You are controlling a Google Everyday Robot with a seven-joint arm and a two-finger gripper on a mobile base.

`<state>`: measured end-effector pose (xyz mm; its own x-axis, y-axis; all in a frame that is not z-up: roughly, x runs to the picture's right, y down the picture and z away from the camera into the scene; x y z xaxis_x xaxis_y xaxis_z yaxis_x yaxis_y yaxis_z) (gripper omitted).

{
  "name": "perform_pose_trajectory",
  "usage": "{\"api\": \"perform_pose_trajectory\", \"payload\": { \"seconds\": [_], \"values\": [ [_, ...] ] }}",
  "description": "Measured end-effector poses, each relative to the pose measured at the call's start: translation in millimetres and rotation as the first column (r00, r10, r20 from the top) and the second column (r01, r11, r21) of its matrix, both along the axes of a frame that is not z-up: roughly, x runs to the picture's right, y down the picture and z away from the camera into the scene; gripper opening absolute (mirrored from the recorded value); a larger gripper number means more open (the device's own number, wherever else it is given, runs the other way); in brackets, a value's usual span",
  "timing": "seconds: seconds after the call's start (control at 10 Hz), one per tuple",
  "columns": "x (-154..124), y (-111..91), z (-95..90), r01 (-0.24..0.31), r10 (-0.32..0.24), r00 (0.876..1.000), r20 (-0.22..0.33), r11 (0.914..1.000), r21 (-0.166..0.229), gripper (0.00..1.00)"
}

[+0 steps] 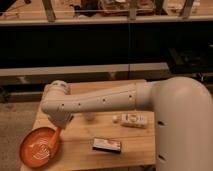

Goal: Place the pepper in the ceramic bowl

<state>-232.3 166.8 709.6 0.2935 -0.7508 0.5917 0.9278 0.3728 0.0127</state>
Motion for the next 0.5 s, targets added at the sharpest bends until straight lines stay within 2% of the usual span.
{"api": "perform_pose_trajectory", "payload": {
  "seconds": [0.5],
  "values": [
    [-9.9, 1.7, 0.1, 0.026, -0.026, 1.0, 0.016, 0.9996, 0.004, 0.15]
  ]
}}
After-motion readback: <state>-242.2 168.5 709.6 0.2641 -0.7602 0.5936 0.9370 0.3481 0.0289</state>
